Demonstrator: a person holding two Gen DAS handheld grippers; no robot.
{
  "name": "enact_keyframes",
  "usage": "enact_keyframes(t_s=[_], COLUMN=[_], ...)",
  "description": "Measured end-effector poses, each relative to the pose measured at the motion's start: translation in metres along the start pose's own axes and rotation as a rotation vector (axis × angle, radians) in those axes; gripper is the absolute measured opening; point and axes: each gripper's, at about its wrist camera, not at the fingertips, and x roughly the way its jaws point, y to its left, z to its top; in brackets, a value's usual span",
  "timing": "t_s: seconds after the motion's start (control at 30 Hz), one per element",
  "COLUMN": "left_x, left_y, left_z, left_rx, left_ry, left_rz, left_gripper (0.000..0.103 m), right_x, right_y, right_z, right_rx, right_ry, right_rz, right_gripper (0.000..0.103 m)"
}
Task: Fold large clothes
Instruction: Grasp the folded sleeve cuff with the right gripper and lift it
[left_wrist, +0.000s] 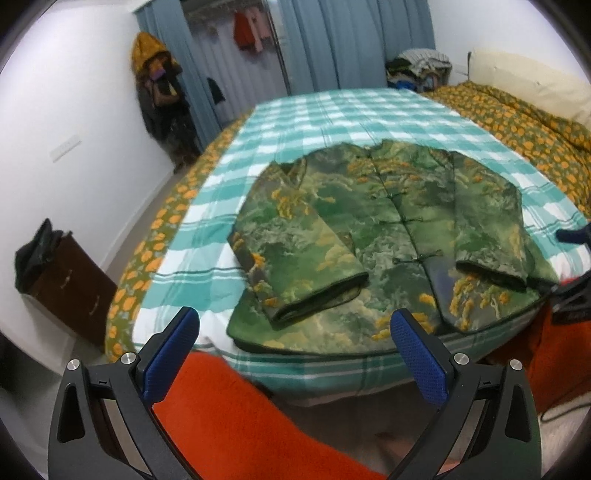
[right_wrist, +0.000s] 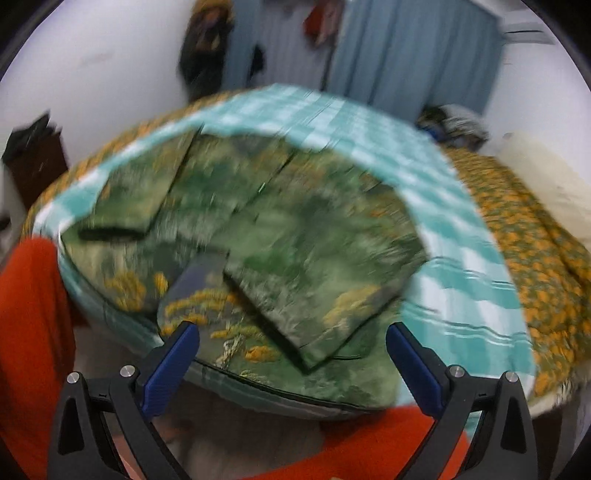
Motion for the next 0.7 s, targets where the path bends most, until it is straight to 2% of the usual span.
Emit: enact_keyframes(t_s=[0.2, 0.33, 0.37, 0.43, 0.47, 0.53, 0.57, 0.6, 0.7], left_x=[0.012, 0.016, 0.018, 0.024, 0.026, 0.033, 0.037, 0.041, 0.051], left_y=[0.002, -0.003, -0.004, -0.005, -0.006, -0.006, -0.007, -0.007, -0.005], left_z=[0.012, 0.016, 0.017, 0.017, 0.016, 0.016, 0.015, 0.016, 0.018], left_rx=[-0.020, 0.005, 0.011, 0.021, 0.024, 0.033, 0.037, 0.044, 0.067], left_ry=[0.025, 0.013, 0.015, 0.022, 0.025, 0.035, 0.037, 0.040, 0.040], left_rz=[-0.095, -0.108, -0.118, -0.161, -0.172, -0.195, -0.198, -0.199, -0.200], left_gripper=[0.103, 0.103, 0.103, 0.103, 0.103, 0.103, 0.103, 0.103, 0.103], right_x=[0.066, 0.104, 0.109, 0.112, 0.109, 0.096, 0.082, 0.068, 0.011], right_y=[0.016, 0.023, 0.023, 0.016, 0.012, 0.006, 0.004, 0.000, -0.039], right_z=[0.009, 0.011, 0.011, 0.012, 0.013, 0.016, 0.018, 0.020, 0.032], right_rx=[-0.116, -0.176, -0.184, -0.153, -0.114, -0.064, -0.061, -0.060, 0.025], right_ry=[0.093, 0.148, 0.149, 0.145, 0.147, 0.117, 0.084, 0.049, -0.068], right_rz=[-0.029, -0.065, -0.075, -0.035, 0.005, 0.034, 0.031, 0.015, -0.025], right_gripper=[0.102, 0.100, 0.095, 0.050, 0.043, 0.017, 0.016, 0.009, 0.009])
